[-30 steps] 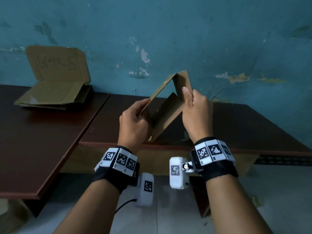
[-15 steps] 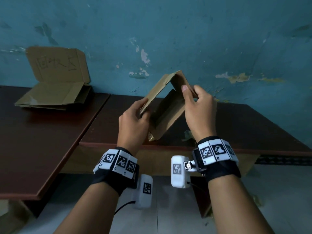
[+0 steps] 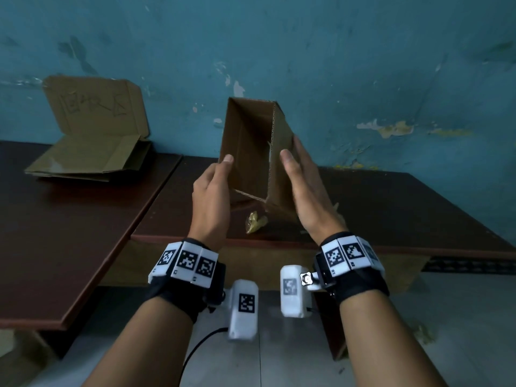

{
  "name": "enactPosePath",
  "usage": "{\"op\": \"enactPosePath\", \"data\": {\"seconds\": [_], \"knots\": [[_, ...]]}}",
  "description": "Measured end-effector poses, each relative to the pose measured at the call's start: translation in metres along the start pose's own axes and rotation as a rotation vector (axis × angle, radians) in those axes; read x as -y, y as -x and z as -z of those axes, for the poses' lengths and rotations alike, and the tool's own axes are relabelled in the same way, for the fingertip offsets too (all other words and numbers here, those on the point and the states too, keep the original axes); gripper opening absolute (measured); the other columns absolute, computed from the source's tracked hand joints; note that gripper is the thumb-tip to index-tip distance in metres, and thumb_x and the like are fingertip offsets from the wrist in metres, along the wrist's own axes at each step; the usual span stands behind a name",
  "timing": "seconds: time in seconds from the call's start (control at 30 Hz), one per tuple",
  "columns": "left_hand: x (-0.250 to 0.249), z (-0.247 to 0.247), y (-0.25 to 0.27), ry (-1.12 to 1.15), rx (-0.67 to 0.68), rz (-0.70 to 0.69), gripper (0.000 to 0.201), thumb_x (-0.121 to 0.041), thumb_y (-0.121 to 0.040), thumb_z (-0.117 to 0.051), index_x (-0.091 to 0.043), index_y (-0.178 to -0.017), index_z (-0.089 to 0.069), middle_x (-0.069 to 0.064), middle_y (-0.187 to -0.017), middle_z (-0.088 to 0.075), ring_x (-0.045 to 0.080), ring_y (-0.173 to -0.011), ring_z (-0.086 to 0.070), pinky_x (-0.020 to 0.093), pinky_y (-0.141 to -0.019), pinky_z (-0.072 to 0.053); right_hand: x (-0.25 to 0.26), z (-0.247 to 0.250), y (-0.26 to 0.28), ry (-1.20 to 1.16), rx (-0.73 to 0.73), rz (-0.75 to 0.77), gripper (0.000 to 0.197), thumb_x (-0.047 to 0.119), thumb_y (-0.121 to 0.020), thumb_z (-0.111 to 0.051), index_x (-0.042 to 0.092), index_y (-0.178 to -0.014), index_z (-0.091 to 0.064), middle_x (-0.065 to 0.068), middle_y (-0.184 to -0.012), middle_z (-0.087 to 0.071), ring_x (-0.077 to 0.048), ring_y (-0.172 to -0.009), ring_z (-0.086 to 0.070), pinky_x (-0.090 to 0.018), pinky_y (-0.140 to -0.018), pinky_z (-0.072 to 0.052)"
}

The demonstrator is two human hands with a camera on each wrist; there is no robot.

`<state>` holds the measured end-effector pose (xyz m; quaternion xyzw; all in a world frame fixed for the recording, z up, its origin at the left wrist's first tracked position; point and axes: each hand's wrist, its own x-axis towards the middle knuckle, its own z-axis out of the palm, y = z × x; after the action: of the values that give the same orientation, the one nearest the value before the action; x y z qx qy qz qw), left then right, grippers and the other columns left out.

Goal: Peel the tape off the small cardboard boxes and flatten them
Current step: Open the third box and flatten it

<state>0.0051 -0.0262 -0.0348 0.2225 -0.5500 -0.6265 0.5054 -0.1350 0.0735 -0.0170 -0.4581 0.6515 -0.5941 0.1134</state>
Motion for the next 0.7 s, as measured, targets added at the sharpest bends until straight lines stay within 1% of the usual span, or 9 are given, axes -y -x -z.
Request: {"op": "enactPosePath", "data": {"seconds": [0.13, 0.17, 0.23, 0.3, 0.37, 0.43, 0.5, 0.57, 0.7], "knots": [[-0.004, -0.005, 0.005, 0.075, 0.067, 0.030, 0.067, -0.060, -0.091, -0.059, -0.001, -0.121, -0.068, 0.027, -0.122, -0.071, 0.045, -0.120, -0.067, 0.069, -0.110, -0.047, 0.002, -0.005, -0.001, -0.102, -0.021, -0.013, 0.095, 0.090, -0.084, -0.044, 0.050, -0.166, -0.019, 0.020, -0.172, -0.021, 0.003, -0.144, -0.033, -0.025, -0.112, -0.034], [-0.005, -0.006, 0.005, 0.088, 0.072, 0.040, 0.066, -0.063, -0.091, -0.056, -0.007, -0.122, -0.070, 0.021, -0.124, -0.073, 0.041, -0.123, -0.066, 0.067, -0.113, -0.045, 0.001, -0.007, -0.003, -0.116, -0.019, -0.018, 0.094, 0.091, -0.084, -0.042, 0.049, -0.166, -0.021, 0.018, -0.172, -0.024, 0.002, -0.144, -0.035, -0.025, -0.111, -0.035], [-0.007, -0.009, 0.006, 0.165, 0.108, 0.074, 0.063, -0.069, -0.095, -0.046, -0.016, -0.119, -0.072, 0.009, -0.123, -0.076, 0.037, -0.128, -0.065, 0.062, -0.117, -0.042, -0.006, -0.008, -0.009, -0.160, -0.009, -0.057, 0.092, 0.098, -0.082, -0.043, 0.053, -0.162, -0.031, 0.012, -0.169, -0.035, -0.006, -0.148, -0.042, -0.039, -0.120, -0.036], [-0.007, -0.009, 0.007, 0.229, 0.142, 0.100, 0.073, -0.075, -0.097, -0.038, -0.010, -0.113, -0.069, 0.014, -0.114, -0.073, 0.048, -0.129, -0.061, 0.067, -0.119, -0.039, -0.014, -0.007, -0.013, -0.204, 0.023, -0.102, 0.095, 0.101, -0.078, -0.047, 0.053, -0.159, -0.038, 0.013, -0.166, -0.041, -0.010, -0.150, -0.044, -0.050, -0.127, -0.030], [-0.008, -0.011, 0.010, 0.256, 0.195, 0.119, 0.091, -0.081, -0.099, -0.034, -0.001, -0.133, -0.062, 0.019, -0.128, -0.070, 0.050, -0.132, -0.059, 0.069, -0.119, -0.039, -0.012, -0.005, -0.012, -0.231, 0.033, -0.126, 0.101, 0.104, -0.073, -0.046, 0.043, -0.154, -0.047, 0.018, -0.162, -0.043, -0.008, -0.149, -0.041, -0.054, -0.129, -0.025], [-0.006, -0.013, 0.012, 0.274, 0.239, 0.112, 0.102, -0.086, -0.096, -0.041, -0.004, -0.155, -0.045, 0.031, -0.147, -0.056, 0.048, -0.138, -0.056, 0.064, -0.117, -0.044, -0.003, -0.006, -0.006, -0.233, 0.029, -0.136, 0.110, 0.106, -0.070, -0.042, 0.039, -0.158, -0.043, 0.012, -0.163, -0.044, -0.012, -0.150, -0.041, -0.056, -0.128, -0.027], [-0.004, -0.016, 0.013, 0.302, 0.249, 0.085, 0.106, -0.086, -0.094, -0.046, -0.001, -0.156, -0.038, 0.041, -0.146, -0.047, 0.051, -0.131, -0.056, 0.057, -0.103, -0.054, 0.001, -0.007, -0.004, -0.231, 0.048, -0.101, 0.109, 0.104, -0.074, -0.041, 0.044, -0.165, -0.029, 0.009, -0.169, -0.038, -0.013, -0.154, -0.038, -0.054, -0.127, -0.029], [-0.007, -0.018, 0.013, 0.305, 0.276, 0.068, 0.105, -0.085, -0.096, -0.039, 0.000, -0.157, -0.038, 0.033, -0.140, -0.052, 0.047, -0.124, -0.056, 0.052, -0.098, -0.053, 0.003, -0.010, -0.003, -0.242, 0.079, -0.063, 0.101, 0.098, -0.081, -0.044, 0.046, -0.166, -0.027, 0.014, -0.170, -0.036, -0.008, -0.155, -0.036, -0.052, -0.128, -0.029], [-0.017, -0.021, 0.014, 0.427, 0.342, 0.142, 0.103, -0.087, -0.090, -0.036, -0.014, -0.162, -0.043, 0.028, -0.159, -0.049, 0.036, -0.147, -0.048, 0.061, -0.126, -0.033, 0.010, -0.017, -0.001, -0.249, 0.128, 0.017, 0.101, 0.095, -0.082, -0.045, 0.046, -0.167, -0.021, 0.019, -0.174, -0.023, 0.001, -0.160, -0.018, -0.047, -0.133, -0.016]]}}
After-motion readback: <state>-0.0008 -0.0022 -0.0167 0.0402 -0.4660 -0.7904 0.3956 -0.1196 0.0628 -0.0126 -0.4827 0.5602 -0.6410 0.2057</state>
